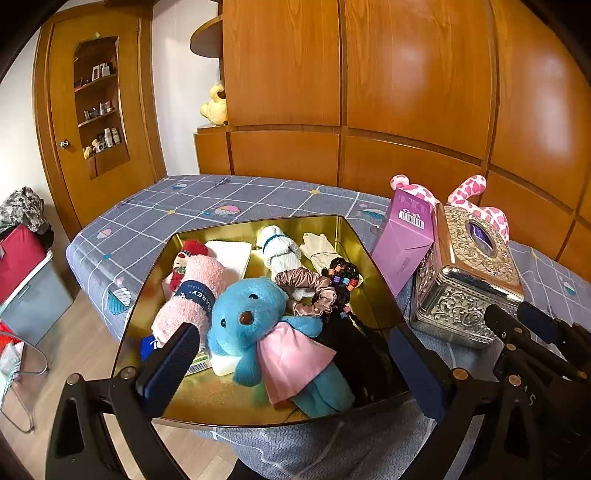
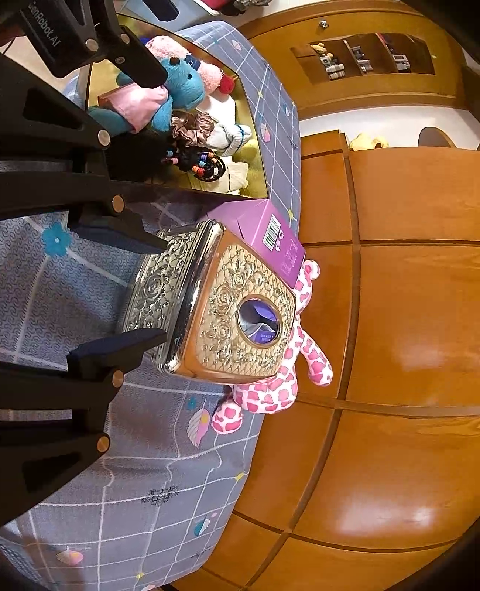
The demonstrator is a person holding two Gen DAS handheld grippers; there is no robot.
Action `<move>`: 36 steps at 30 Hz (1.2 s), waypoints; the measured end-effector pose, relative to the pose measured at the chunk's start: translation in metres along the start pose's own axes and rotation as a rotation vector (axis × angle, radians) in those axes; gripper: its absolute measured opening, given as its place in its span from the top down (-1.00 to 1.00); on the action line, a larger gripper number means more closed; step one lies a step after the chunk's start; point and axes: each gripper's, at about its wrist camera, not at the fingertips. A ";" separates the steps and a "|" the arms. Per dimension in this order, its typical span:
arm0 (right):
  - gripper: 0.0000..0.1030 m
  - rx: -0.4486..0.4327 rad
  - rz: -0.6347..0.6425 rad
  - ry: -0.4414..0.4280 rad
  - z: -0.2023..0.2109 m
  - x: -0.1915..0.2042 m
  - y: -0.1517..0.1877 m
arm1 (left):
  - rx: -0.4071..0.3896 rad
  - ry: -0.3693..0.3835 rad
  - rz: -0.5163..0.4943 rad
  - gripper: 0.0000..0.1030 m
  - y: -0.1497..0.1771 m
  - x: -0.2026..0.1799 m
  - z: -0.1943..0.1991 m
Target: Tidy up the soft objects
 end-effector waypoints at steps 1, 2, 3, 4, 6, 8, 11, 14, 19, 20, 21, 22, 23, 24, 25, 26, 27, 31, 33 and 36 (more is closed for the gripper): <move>0.20 -0.001 0.000 -0.001 0.000 0.000 0.000 | 0.000 -0.001 0.000 -0.99 0.000 0.000 0.000; 0.20 -0.001 0.000 -0.001 0.000 0.001 0.000 | 0.000 -0.001 0.000 -0.99 0.000 0.000 0.000; 0.20 0.000 0.001 -0.001 0.000 0.001 0.000 | -0.001 -0.001 0.001 -0.99 0.000 0.000 0.000; 0.20 0.000 0.001 -0.002 0.000 0.001 0.000 | -0.001 -0.002 0.002 -0.99 0.000 0.000 0.000; 0.20 0.001 -0.001 -0.003 -0.001 0.001 0.000 | 0.001 -0.002 0.002 -0.99 0.000 0.001 -0.001; 0.20 0.000 0.000 -0.003 -0.001 0.001 0.000 | 0.003 -0.001 0.002 -0.99 0.000 0.000 -0.001; 0.20 -0.001 0.000 -0.003 0.000 0.001 0.000 | 0.000 -0.002 -0.002 -0.99 0.000 0.000 0.000; 0.20 -0.001 0.000 -0.003 0.000 0.001 0.000 | -0.004 -0.001 -0.004 -0.99 0.000 0.000 0.001; 0.20 0.002 -0.002 -0.004 0.000 0.001 0.000 | -0.003 -0.002 -0.004 -0.99 0.000 0.000 0.001; 0.20 0.002 -0.001 -0.005 0.000 0.000 0.001 | -0.003 -0.002 -0.006 -0.99 0.000 0.000 0.001; 0.20 0.004 -0.001 -0.005 0.000 0.000 0.001 | -0.003 -0.002 -0.008 -0.99 0.000 0.000 0.001; 0.20 0.005 -0.001 -0.006 0.000 0.000 0.001 | -0.003 -0.002 -0.009 -0.99 0.000 0.000 0.001; 0.20 0.006 -0.001 -0.006 -0.001 0.000 0.001 | -0.002 -0.002 -0.010 -0.99 0.000 0.000 0.001; 0.20 0.007 -0.001 -0.006 -0.001 0.000 0.001 | -0.002 -0.002 -0.011 -0.99 0.000 -0.001 0.001; 0.20 0.007 0.000 -0.006 -0.001 0.000 0.001 | -0.001 -0.002 -0.012 -0.99 0.000 -0.001 0.001; 0.20 0.008 0.000 -0.006 -0.001 0.000 0.001 | -0.001 -0.001 -0.013 -0.99 0.000 -0.001 0.001; 0.20 0.007 0.000 -0.005 -0.001 0.000 0.001 | -0.001 -0.001 -0.014 -0.99 0.000 -0.001 0.000; 0.20 0.008 -0.003 -0.005 -0.002 0.000 0.001 | 0.001 -0.001 -0.020 -0.99 0.001 -0.002 0.000; 0.20 0.010 -0.004 -0.005 -0.002 -0.001 0.001 | -0.001 -0.003 -0.024 -0.98 0.001 -0.002 0.000; 0.20 0.007 -0.004 -0.004 -0.002 -0.001 0.001 | -0.011 -0.012 -0.013 -0.98 0.002 0.000 0.001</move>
Point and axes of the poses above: each gripper's, at about its wrist camera, not at the fingertips, and z roughly against the way its jaws point, x to its left, y to its underside
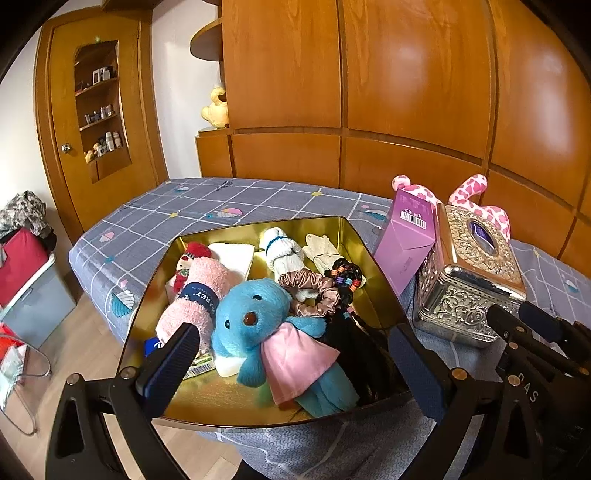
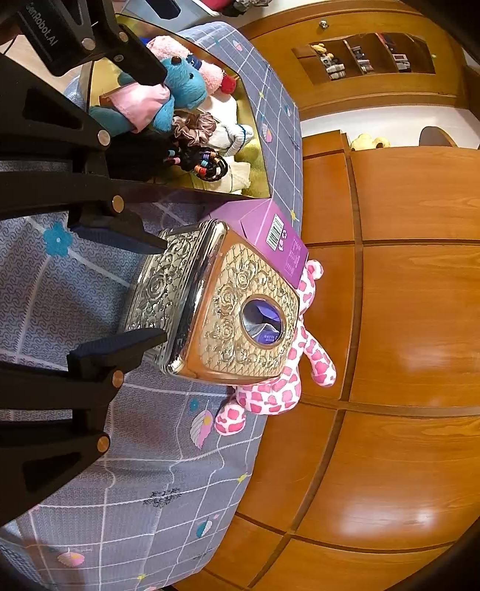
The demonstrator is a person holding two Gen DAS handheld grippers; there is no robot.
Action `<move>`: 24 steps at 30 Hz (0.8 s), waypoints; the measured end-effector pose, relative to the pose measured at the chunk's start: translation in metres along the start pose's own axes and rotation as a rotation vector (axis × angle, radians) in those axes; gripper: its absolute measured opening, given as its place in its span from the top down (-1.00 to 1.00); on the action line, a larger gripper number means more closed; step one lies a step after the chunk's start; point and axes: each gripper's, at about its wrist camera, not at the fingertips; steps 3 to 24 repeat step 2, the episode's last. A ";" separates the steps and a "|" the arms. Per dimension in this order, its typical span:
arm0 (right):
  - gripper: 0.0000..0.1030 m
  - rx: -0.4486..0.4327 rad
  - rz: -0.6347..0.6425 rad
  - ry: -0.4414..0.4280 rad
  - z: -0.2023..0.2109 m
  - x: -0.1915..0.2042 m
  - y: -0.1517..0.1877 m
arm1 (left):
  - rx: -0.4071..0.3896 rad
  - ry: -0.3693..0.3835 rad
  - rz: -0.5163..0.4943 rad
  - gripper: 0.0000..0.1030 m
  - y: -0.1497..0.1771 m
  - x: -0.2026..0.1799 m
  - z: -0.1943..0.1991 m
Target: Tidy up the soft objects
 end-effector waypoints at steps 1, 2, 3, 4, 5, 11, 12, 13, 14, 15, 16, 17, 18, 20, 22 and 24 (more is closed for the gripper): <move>0.20 -0.002 -0.001 0.000 0.000 0.000 0.000 | 0.001 0.003 0.004 -0.99 0.000 0.001 0.000; 0.20 -0.005 -0.003 -0.001 0.001 -0.001 -0.001 | 0.005 0.007 0.008 -0.99 0.000 0.001 -0.001; 0.20 -0.005 -0.003 -0.001 0.001 -0.001 -0.001 | 0.005 0.007 0.008 -0.99 0.000 0.001 -0.001; 0.20 -0.005 -0.003 -0.001 0.001 -0.001 -0.001 | 0.005 0.007 0.008 -0.99 0.000 0.001 -0.001; 0.20 -0.005 -0.003 -0.001 0.001 -0.001 -0.001 | 0.005 0.007 0.008 -0.99 0.000 0.001 -0.001; 0.20 -0.005 -0.003 -0.001 0.001 -0.001 -0.001 | 0.005 0.007 0.008 -0.99 0.000 0.001 -0.001; 0.20 -0.005 -0.003 -0.001 0.001 -0.001 -0.001 | 0.005 0.007 0.008 -0.99 0.000 0.001 -0.001; 0.20 -0.005 -0.003 -0.001 0.001 -0.001 -0.001 | 0.005 0.007 0.008 -0.99 0.000 0.001 -0.001; 0.20 -0.005 -0.003 -0.001 0.001 -0.001 -0.001 | 0.005 0.007 0.008 -0.99 0.000 0.001 -0.001; 0.20 -0.005 -0.003 -0.001 0.001 -0.001 -0.001 | 0.005 0.007 0.008 -0.99 0.000 0.001 -0.001; 0.20 -0.005 -0.003 -0.001 0.001 -0.001 -0.001 | 0.005 0.007 0.008 -0.99 0.000 0.001 -0.001; 0.20 -0.005 -0.003 -0.001 0.001 -0.001 -0.001 | 0.005 0.007 0.008 -0.99 0.000 0.001 -0.001; 0.20 -0.005 -0.003 -0.001 0.001 -0.001 -0.001 | 0.005 0.007 0.008 -0.99 0.000 0.001 -0.001; 0.20 -0.005 -0.003 -0.001 0.001 -0.001 -0.001 | 0.005 0.007 0.008 -0.99 0.000 0.001 -0.001; 0.20 -0.005 -0.003 -0.001 0.001 -0.001 -0.001 | 0.005 0.007 0.008 -0.99 0.000 0.001 -0.001; 0.20 -0.005 -0.003 -0.001 0.001 -0.001 -0.001 | 0.005 0.007 0.008 -0.99 0.000 0.001 -0.001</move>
Point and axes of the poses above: each gripper's, at about its wrist camera, not at the fingertips, and z roughly against the way its jaws point, x to its left, y to its underside
